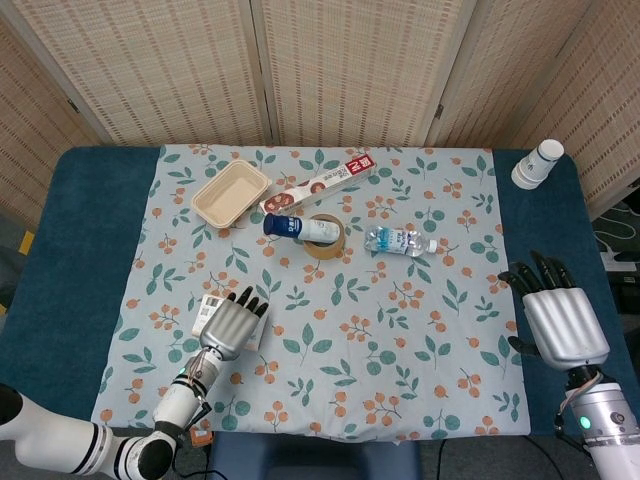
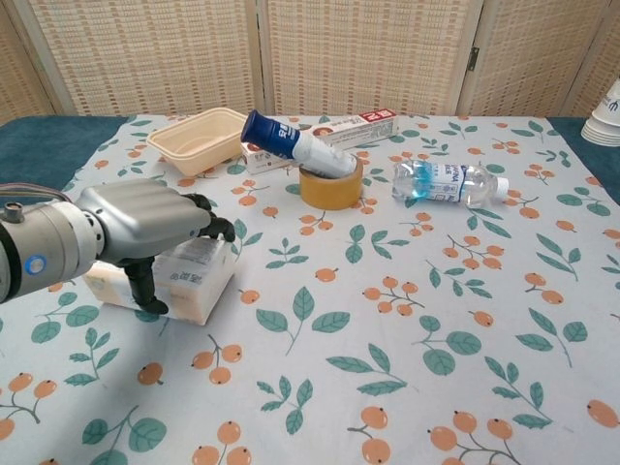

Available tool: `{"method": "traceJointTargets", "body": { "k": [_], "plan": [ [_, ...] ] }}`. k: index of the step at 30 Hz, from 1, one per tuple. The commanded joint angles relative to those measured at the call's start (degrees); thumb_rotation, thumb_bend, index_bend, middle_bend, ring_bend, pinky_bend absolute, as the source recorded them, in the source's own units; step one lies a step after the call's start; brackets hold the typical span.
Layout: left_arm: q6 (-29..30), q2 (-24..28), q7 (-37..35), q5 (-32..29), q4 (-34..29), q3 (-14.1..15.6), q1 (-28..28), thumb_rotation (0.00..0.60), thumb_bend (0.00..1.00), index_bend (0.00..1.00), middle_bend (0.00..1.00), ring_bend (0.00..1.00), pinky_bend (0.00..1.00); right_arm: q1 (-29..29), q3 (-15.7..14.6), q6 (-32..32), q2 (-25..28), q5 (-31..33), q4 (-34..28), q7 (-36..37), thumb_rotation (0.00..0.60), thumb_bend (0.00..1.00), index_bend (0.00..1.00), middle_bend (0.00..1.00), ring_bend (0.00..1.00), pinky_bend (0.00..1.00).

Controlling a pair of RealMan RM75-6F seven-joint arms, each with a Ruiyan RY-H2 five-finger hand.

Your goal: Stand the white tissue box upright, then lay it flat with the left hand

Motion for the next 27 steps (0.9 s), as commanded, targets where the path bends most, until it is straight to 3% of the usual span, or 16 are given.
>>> {"method": "traceJointTargets", "body": {
  "k": [1, 8, 14, 21, 24, 27],
  "plan": [
    [0.2, -0.6, -0.9, 1.0, 1.0, 0.2, 0.4, 0.6, 0.18, 0.22, 0.22, 0.06, 0.24, 0.0, 0.0, 0.0, 0.0, 0.0, 0.0, 0.0, 0.6, 0.07, 0.25, 0.15, 0.0, 0.11],
    [1.1, -1.6, -3.4, 5.8, 3.1, 0.6, 1.7, 0.6, 0.24, 0.39, 0.42, 0.17, 0.27, 0.0, 0.0, 0.0, -0.1, 0.0, 0.0, -0.1, 0.6, 0.07, 0.25, 0.15, 0.0, 0.11],
    [2.6, -0.9, -7.0, 11.2, 2.4, -1.5, 2.4, 0.6, 0.25, 0.43, 0.47, 0.23, 0.29, 0.1, 0.0, 0.0, 0.0, 0.1, 0.0, 0.1, 0.6, 0.07, 0.25, 0.15, 0.0, 0.11],
    [7.3, -4.5, -28.0, 18.8, 5.4, -10.9, 6.7, 0.6, 0.25, 0.43, 0.52, 0.28, 0.31, 0.1, 0.0, -0.2, 0.1, 0.4, 0.0, 0.4, 0.6, 0.07, 0.25, 0.15, 0.0, 0.11],
    [6.7, -6.1, -38.8, 16.7, 6.2, -15.5, 8.9, 0.6, 0.25, 0.43, 0.52, 0.28, 0.31, 0.2, 0.1, -0.2, 0.2, 0.5, 0.0, 0.6, 0.6, 0.07, 0.25, 0.15, 0.0, 0.11],
    [5.8, -6.5, -45.5, 15.5, 6.5, -18.1, 10.5, 0.6, 0.25, 0.42, 0.51, 0.29, 0.32, 0.3, 0.0, -0.6, 0.1, 0.8, 0.1, 0.7, 0.6, 0.07, 0.25, 0.15, 0.0, 0.11]
  ]
}}
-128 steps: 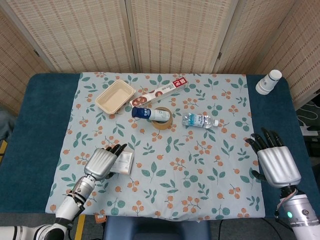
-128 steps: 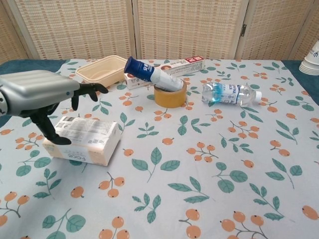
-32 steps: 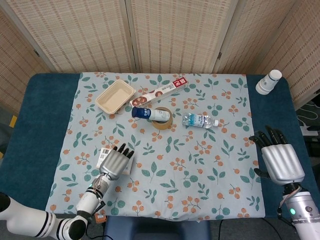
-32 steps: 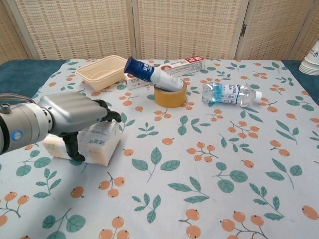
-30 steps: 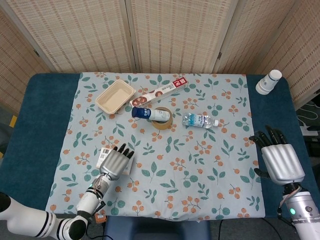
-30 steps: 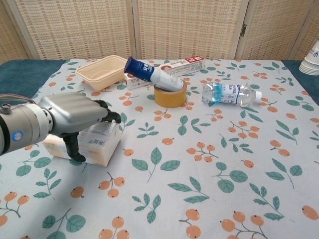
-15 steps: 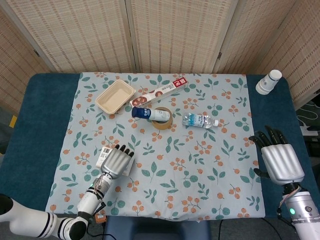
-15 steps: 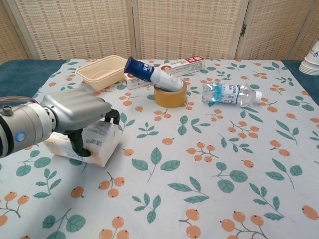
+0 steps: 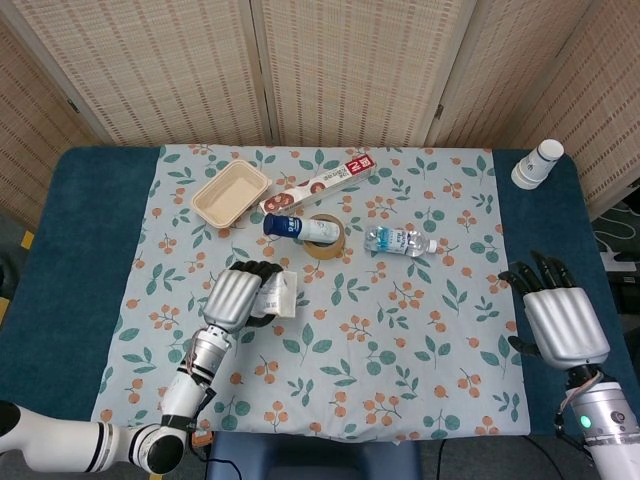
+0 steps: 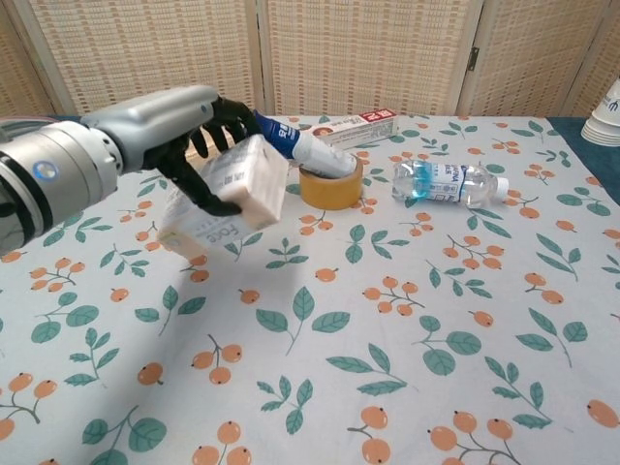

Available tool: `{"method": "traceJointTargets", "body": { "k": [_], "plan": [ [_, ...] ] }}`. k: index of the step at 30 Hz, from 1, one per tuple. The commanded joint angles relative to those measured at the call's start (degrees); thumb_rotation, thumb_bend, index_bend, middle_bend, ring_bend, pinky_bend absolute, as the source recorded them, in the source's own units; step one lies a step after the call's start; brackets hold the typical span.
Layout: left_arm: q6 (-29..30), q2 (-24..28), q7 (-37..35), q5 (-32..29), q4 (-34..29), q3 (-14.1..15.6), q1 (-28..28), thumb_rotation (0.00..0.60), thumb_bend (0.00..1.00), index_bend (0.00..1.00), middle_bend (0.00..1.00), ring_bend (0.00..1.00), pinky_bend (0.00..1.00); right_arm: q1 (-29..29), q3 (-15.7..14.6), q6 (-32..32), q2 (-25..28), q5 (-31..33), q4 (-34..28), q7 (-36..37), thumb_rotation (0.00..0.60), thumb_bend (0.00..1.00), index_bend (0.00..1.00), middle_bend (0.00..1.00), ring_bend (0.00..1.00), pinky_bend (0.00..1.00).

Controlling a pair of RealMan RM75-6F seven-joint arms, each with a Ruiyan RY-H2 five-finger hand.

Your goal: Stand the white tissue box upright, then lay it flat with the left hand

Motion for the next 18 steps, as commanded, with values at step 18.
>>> {"method": "traceJointTargets", "body": {
  "k": [18],
  "plan": [
    [3.1, -13.4, -41.5, 11.5, 18.8, -6.1, 11.6, 0.6, 0.24, 0.37, 0.46, 0.29, 0.33, 0.5, -0.1, -0.4, -0.5, 1.4, 0.5, -0.5, 0.6, 0.07, 0.25, 0.15, 0.0, 0.11]
  ]
}}
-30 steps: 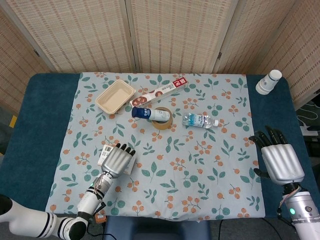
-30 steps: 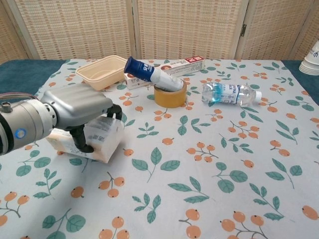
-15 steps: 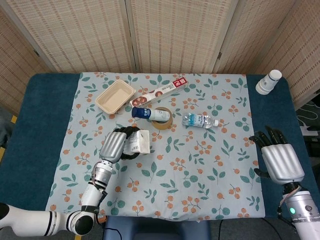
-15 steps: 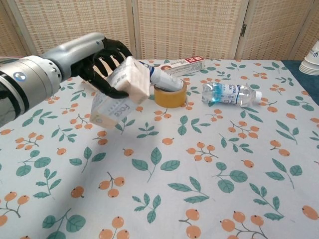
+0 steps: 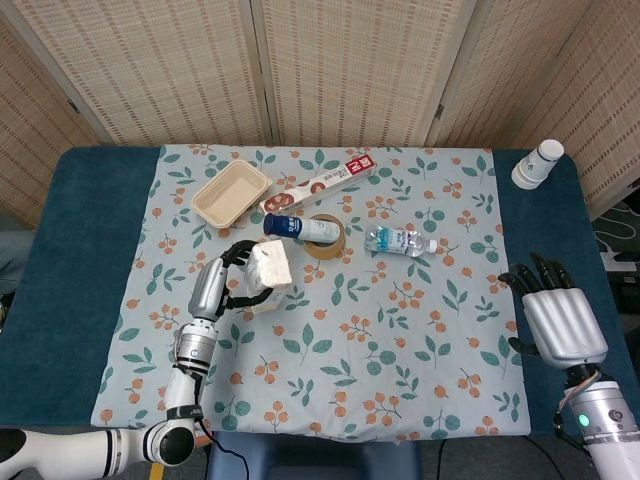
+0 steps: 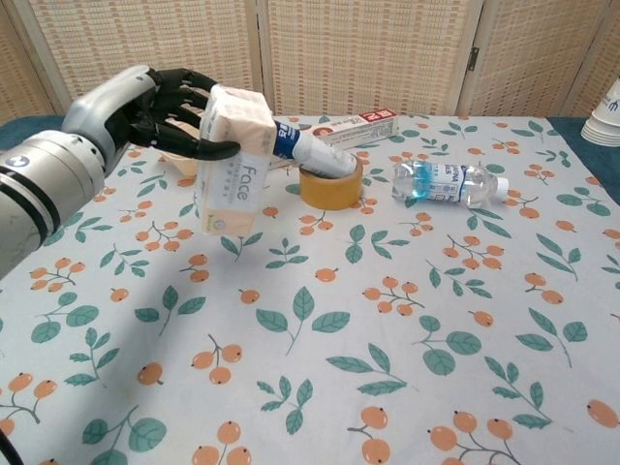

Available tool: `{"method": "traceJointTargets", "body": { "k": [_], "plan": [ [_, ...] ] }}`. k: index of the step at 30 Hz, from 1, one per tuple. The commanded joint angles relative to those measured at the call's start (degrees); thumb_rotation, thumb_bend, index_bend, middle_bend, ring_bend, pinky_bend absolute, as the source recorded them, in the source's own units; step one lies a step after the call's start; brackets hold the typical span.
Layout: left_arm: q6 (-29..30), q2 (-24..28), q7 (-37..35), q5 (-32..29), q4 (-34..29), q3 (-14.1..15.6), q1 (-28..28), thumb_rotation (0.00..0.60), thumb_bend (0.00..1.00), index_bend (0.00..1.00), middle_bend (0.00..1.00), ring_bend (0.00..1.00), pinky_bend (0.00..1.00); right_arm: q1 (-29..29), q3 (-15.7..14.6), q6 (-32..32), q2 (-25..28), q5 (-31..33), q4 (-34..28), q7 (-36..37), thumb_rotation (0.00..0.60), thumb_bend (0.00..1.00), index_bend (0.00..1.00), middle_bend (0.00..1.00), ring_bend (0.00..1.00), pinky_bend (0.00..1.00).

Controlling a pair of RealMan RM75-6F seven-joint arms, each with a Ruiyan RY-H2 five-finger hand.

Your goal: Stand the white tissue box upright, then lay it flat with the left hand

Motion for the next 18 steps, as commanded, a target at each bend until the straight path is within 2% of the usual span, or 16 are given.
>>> {"method": "traceJointTargets", "body": {
  "k": [1, 6, 18],
  "plan": [
    [2.6, -5.9, -9.7, 6.4, 10.0, 1.5, 2.9, 0.6, 0.24, 0.37, 0.46, 0.29, 0.33, 0.1, 0.0, -0.1, 0.0, 0.3, 0.2, 0.0, 0.6, 0.07, 0.25, 0.15, 0.0, 0.11],
    [2.2, -8.2, -13.5, 8.1, 15.1, 1.1, 3.7, 0.6, 0.24, 0.35, 0.44, 0.27, 0.33, 0.3, 0.0, -0.2, -0.3, 0.8, 0.4, -0.2, 0.6, 0.07, 0.25, 0.15, 0.0, 0.11],
    [-0.6, -9.3, -18.5, 11.2, 19.8, 2.0, 5.5, 0.6, 0.23, 0.34, 0.43, 0.27, 0.32, 0.8, -0.3, -0.6, -1.2, 1.9, 0.6, -1.3, 0.6, 0.07, 0.25, 0.15, 0.0, 0.11]
  ]
}}
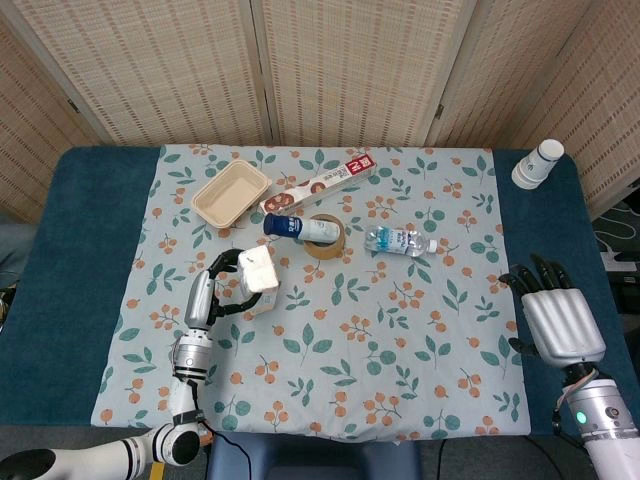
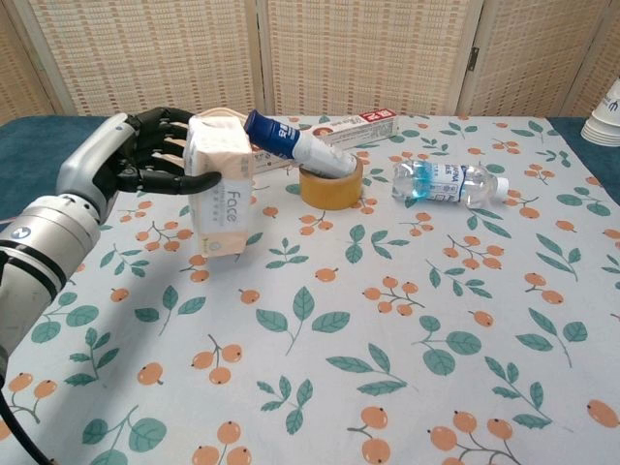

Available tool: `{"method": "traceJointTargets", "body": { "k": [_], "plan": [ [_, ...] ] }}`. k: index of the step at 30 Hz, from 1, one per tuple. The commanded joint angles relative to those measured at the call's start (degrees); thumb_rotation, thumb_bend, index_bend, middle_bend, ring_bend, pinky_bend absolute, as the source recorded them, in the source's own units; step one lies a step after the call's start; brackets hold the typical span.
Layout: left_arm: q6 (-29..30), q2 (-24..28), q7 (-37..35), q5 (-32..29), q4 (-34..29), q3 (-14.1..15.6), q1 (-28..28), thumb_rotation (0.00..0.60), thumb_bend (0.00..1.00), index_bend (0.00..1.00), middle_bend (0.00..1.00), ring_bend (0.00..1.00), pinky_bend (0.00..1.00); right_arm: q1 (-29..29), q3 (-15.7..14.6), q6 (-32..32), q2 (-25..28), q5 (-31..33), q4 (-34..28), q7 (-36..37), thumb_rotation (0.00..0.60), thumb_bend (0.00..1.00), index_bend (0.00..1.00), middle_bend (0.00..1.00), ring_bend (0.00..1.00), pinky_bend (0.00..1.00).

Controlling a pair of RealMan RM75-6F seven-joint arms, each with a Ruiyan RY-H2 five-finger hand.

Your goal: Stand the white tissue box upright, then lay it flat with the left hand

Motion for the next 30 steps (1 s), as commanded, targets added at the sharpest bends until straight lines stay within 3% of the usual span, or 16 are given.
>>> {"method": "traceJointTargets", "body": {
  "k": [1, 16, 19, 22, 25, 30],
  "plan": [
    [-0.4, -0.6, -0.8, 0.7, 1.4, 0.3, 0.4, 0.6, 0.23, 0.34, 0.43, 0.27, 0.32, 0.1, -0.1, -0.1, -0.3, 0.2, 0.0, -0.2, 0.6, 0.07, 0.25, 0.15, 0.0, 0.11],
    [-2.9, -4.3, -4.9, 2.0, 8.3, 1.4, 2.6, 0.6, 0.22, 0.29, 0.37, 0.24, 0.32, 0.6, -0.5, -0.4, -1.0, 1.0, 0.3, -0.8, 0.6, 0.07, 0.25, 0.15, 0.0, 0.11],
    [-3.3, -3.9, -5.8, 2.9, 8.5, 1.7, 2.9, 0.6, 0.19, 0.17, 0.29, 0.2, 0.31, 0.7, -0.5, -0.5, -1.0, 1.0, 0.4, -0.7, 0.6, 0.07, 0.25, 0.15, 0.0, 0.11],
    [-3.5, -3.1, -8.0, 4.7, 8.4, 2.1, 3.0, 0.6, 0.16, 0.02, 0.13, 0.13, 0.29, 0.7, -0.5, -0.4, -1.0, 0.9, 0.3, -0.7, 0.6, 0.07, 0.25, 0.15, 0.0, 0.11],
    [-3.8, -2.5, -8.3, 5.2, 8.2, 1.9, 3.0, 0.6, 0.15, 0.0, 0.02, 0.07, 0.27, 0.7, -0.6, -0.3, -0.9, 0.8, 0.2, -0.7, 0.6, 0.07, 0.25, 0.15, 0.0, 0.11],
    [-4.3, -0.7, -8.1, 6.3, 7.0, 2.3, 3.3, 0.6, 0.14, 0.0, 0.0, 0.02, 0.22, 0.7, -0.7, -0.2, -0.8, 0.7, 0.1, -0.6, 0.6, 0.07, 0.25, 0.15, 0.0, 0.11]
  ]
}}
